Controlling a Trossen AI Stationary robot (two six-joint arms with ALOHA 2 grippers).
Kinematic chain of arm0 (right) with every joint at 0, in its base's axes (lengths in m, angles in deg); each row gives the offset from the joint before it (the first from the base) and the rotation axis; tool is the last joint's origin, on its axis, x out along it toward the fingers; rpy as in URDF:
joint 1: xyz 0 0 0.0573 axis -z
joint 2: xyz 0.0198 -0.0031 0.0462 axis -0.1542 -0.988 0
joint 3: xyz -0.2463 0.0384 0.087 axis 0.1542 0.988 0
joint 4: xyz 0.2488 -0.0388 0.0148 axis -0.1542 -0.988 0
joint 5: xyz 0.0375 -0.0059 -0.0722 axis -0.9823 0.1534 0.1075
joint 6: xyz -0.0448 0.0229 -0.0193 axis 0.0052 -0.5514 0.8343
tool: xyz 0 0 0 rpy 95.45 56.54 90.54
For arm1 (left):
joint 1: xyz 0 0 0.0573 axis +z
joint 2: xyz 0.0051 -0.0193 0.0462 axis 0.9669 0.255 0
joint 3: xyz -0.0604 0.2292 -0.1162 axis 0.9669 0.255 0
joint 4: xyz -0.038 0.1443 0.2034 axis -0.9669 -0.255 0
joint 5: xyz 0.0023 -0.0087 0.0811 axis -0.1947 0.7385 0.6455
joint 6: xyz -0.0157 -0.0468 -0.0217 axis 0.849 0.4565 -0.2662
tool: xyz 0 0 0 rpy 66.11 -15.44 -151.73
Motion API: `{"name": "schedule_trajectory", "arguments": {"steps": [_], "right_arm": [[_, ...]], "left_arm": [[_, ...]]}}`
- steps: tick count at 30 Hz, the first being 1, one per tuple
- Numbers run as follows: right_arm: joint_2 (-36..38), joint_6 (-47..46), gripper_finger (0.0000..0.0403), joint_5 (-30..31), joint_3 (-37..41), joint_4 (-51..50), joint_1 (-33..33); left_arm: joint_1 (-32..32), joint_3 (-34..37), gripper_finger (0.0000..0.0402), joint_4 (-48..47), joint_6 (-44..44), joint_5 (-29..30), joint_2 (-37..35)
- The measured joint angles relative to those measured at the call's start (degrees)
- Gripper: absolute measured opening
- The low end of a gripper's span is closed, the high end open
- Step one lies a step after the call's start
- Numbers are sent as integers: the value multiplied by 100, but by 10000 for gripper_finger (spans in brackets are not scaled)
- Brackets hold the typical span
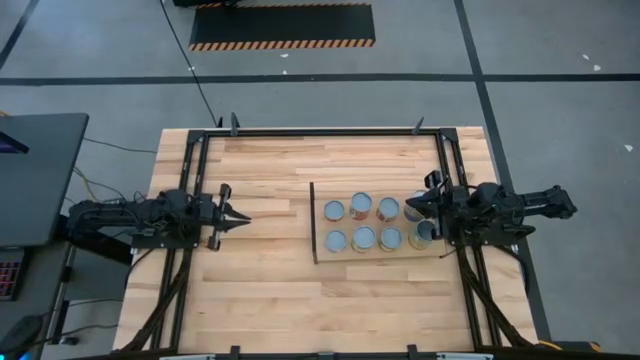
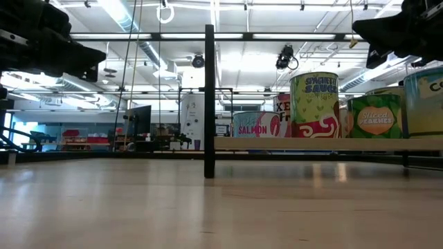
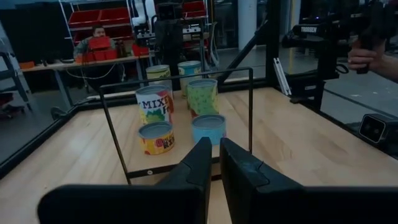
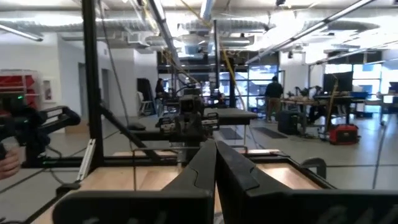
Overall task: Pick and place cans onto a shelf
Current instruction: Return to Home Position
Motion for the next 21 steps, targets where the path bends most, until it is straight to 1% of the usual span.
{"name": "schedule_trajectory", "arguments": {"steps": [4, 9, 13, 15, 21], "right_arm": [[0, 4, 12, 81, 0, 3, 0], [0, -5, 16, 77, 0, 8, 0], [0, -833, 16, 75, 0, 7, 0], [0, -1099, 16, 75, 0, 8, 0], [0, -1165, 16, 75, 0, 8, 0]], "left_arm": [[0, 0, 39, -6, -110, 14, 0], [0, 0, 39, -7, -2, 17, 0], [0, 0, 39, -9, 26, 17, 0], [0, 0, 39, -9, 39, 17, 0], [0, 0, 39, -10, 43, 17, 0]]}}
